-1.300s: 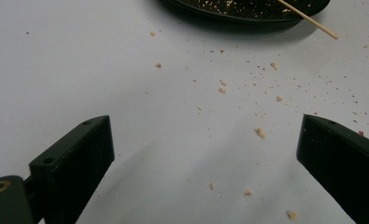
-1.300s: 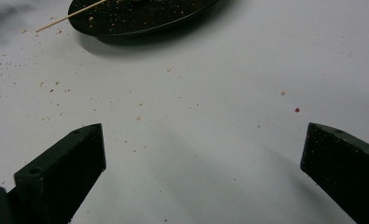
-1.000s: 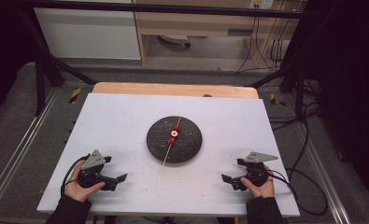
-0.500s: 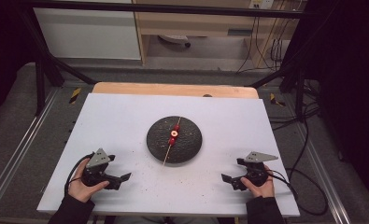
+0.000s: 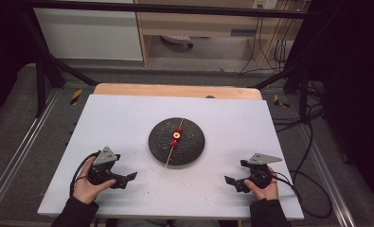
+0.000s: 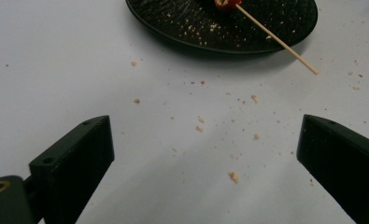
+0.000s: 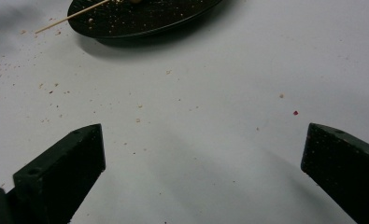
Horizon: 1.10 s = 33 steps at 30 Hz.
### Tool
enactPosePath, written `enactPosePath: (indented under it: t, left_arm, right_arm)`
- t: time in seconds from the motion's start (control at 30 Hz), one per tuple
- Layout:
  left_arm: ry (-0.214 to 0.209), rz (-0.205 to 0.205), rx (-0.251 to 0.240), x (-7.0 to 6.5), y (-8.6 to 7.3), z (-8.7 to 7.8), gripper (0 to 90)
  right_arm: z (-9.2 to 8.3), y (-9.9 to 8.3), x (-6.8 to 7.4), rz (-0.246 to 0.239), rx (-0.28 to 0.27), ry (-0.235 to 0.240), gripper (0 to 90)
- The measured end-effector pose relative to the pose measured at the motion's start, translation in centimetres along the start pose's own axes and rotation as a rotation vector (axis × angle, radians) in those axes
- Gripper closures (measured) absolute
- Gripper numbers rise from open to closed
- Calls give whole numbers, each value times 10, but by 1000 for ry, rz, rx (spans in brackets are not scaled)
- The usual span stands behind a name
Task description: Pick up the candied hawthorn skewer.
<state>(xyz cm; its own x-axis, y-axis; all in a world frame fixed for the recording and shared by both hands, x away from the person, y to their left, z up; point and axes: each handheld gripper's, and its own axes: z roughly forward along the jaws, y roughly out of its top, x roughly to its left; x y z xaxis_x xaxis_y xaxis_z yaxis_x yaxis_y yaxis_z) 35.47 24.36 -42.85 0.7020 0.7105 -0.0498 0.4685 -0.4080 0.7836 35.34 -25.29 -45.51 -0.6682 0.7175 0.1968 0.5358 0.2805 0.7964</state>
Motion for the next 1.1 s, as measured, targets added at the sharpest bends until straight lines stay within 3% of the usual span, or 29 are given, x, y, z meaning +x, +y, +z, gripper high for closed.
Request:
enactPosePath:
  t: [0.2, 1.1]
  left_arm:
    - [0, -5, -11, -5, 14, 3, 36]
    - [6, 3, 85, -36, 63, 53, 70]
  right_arm:
    - [0, 0, 0, 0, 2, -4, 8]
    - [2, 0, 1, -5, 16, -5, 7]
